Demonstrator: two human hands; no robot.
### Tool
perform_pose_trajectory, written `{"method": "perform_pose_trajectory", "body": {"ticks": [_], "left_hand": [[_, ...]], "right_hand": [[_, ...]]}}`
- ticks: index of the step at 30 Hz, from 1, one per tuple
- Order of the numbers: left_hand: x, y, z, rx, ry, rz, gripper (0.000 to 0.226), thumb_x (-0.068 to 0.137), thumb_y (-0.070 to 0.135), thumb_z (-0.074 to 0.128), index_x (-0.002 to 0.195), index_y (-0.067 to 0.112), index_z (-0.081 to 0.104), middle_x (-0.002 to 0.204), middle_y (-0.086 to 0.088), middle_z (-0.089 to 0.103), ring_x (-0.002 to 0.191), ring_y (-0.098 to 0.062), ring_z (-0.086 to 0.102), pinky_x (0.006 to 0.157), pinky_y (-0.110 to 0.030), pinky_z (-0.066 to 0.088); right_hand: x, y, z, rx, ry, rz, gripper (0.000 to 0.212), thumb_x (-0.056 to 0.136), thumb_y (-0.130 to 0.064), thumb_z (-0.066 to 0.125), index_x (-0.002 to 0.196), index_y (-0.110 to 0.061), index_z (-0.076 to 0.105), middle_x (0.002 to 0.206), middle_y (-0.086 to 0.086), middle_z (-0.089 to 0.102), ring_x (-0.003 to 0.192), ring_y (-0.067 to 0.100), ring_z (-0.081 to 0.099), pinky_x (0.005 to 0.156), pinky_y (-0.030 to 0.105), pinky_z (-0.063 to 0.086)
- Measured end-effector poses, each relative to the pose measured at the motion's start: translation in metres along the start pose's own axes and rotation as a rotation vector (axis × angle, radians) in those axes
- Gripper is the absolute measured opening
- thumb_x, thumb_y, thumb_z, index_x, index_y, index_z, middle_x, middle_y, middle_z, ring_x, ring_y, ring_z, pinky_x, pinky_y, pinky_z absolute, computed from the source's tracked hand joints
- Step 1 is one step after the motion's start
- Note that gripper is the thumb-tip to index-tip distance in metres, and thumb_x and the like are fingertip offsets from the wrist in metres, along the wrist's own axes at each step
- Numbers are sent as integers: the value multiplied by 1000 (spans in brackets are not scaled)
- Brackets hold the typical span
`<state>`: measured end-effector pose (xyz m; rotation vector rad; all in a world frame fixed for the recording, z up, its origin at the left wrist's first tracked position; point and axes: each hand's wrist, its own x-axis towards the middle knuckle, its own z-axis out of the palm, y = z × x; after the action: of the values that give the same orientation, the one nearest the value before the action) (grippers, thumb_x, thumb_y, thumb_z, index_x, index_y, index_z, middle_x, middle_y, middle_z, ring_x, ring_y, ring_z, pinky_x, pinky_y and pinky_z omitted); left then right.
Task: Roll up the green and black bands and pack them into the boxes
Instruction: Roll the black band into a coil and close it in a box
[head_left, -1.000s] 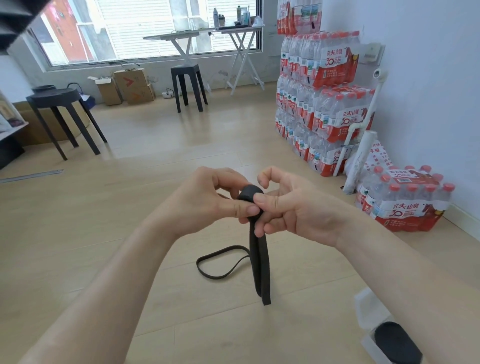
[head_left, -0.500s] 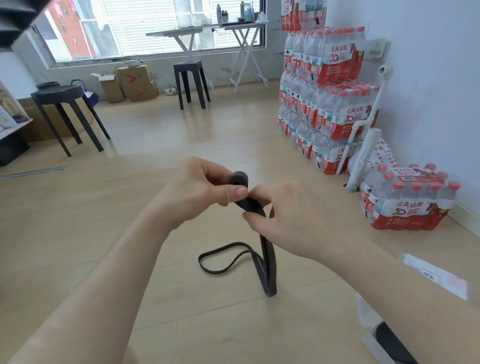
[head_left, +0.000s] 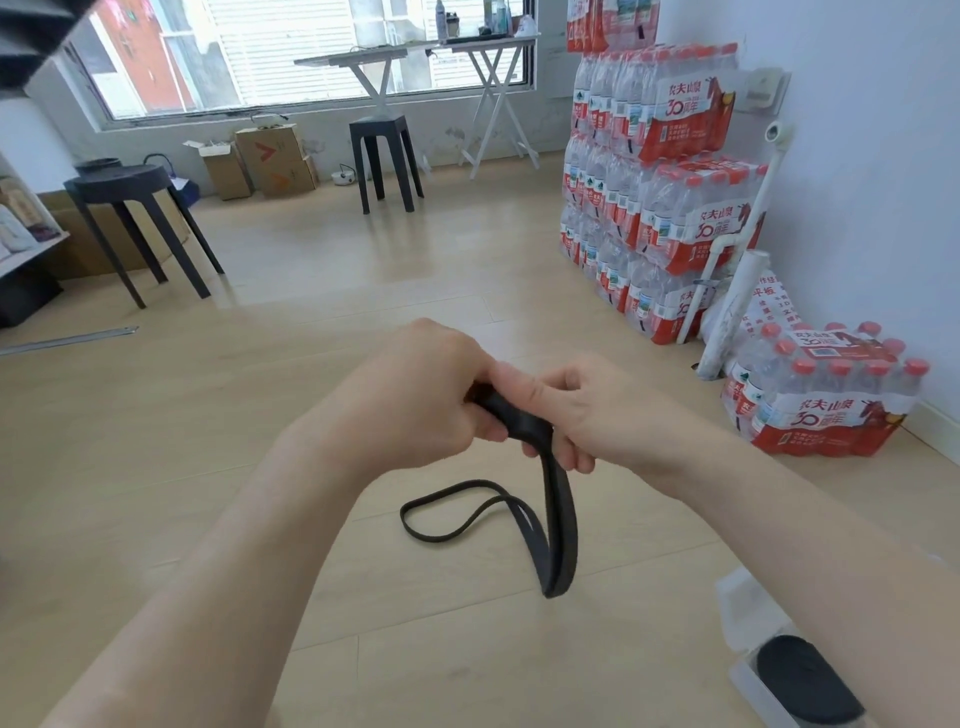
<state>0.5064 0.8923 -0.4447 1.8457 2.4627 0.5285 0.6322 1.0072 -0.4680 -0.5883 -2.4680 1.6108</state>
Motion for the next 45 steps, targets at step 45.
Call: {"method": "perform_pose_trajectory", "body": {"ticks": [45], "left_hand": [[3,-20,-5,-763,128,-189,12,74,5,74,83,13,76,82,-6,74,82,-20,68,77,-31,51]], "right_hand": [[3,1,25,-143,361,-278,36,71,-22,77,96,-20,52,81,-7,65,58,7,54,61,28,46]]}}
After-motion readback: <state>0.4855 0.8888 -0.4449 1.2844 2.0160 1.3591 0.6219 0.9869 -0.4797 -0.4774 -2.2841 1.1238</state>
